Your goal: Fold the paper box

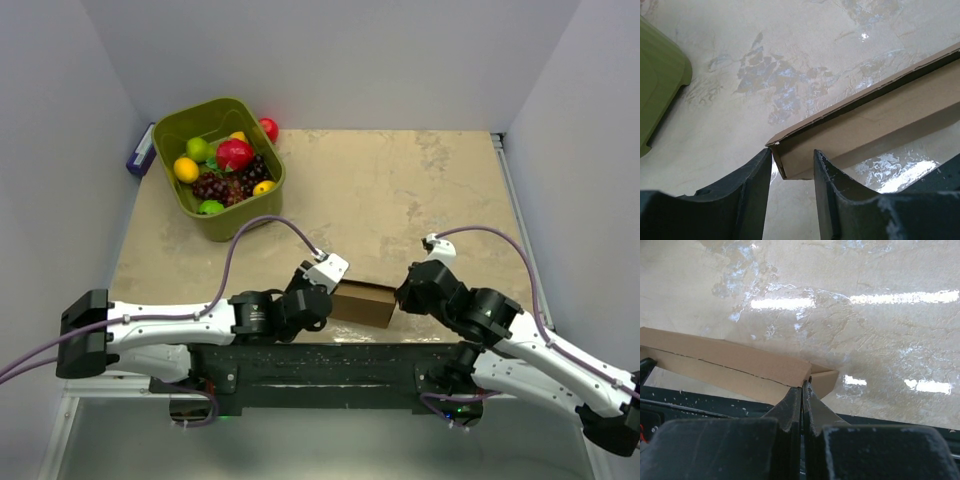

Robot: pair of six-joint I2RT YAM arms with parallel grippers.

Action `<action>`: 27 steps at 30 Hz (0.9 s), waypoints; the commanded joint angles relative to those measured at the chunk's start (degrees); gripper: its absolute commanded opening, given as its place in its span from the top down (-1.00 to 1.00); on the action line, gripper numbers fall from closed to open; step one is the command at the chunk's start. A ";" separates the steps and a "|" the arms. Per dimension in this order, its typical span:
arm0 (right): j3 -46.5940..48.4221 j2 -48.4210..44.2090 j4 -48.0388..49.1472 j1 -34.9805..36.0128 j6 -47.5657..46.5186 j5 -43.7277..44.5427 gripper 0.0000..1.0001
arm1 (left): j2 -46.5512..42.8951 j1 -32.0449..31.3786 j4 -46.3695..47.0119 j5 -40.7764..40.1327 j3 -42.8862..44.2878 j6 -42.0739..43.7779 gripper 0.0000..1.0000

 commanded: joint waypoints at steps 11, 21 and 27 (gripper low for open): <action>0.47 1.50 -1.24 0.60 -1.18 -1.16 1.00 | -8.27 1.54 3.70 9.18 -4.49 -5.98 0.39; 0.82 1.24 -1.33 0.69 -2.41 -1.51 1.00 | -6.60 1.54 3.44 8.22 -5.98 -7.82 0.93; 2.66 -0.08 -3.35 0.69 -3.73 -3.62 0.80 | -3.97 1.54 0.90 6.46 -5.02 -8.52 1.00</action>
